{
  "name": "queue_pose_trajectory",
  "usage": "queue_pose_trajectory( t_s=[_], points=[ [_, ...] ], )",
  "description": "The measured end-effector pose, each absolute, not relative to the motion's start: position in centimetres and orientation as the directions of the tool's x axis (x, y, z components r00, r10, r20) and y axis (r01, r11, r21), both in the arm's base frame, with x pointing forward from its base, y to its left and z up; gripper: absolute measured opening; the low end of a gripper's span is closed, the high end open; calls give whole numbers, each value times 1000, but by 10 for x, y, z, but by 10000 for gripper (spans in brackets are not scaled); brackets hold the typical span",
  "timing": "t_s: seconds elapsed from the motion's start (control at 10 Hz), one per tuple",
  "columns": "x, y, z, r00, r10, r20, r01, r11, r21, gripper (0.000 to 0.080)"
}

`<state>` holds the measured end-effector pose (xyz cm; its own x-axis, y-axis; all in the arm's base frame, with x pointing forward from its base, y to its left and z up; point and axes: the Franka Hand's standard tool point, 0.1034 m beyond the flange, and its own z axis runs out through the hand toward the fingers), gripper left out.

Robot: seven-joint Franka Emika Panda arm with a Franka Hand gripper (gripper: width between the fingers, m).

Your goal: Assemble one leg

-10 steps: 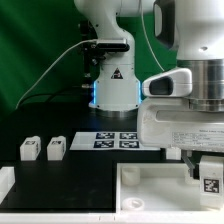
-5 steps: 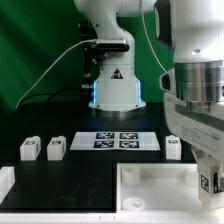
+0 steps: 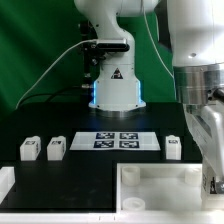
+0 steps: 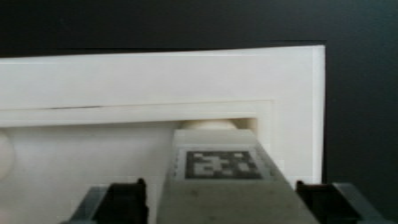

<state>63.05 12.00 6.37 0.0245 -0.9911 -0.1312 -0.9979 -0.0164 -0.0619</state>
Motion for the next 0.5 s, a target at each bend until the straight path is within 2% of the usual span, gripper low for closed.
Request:
queue_pose_trajectory(
  t_s=[0.1,0.2,0.3,0.5],
  points=[
    [630,119,64,103,-987,-126,-993,-95,-73,519],
    [630,116,67,267,-957,-111,-962,-258,-93,625],
    [628,117,69,475,-875,-88,-878,-467,-104,642],
    [628,116,69,656,-752,-63,-753,-647,-119,648]
  ],
)
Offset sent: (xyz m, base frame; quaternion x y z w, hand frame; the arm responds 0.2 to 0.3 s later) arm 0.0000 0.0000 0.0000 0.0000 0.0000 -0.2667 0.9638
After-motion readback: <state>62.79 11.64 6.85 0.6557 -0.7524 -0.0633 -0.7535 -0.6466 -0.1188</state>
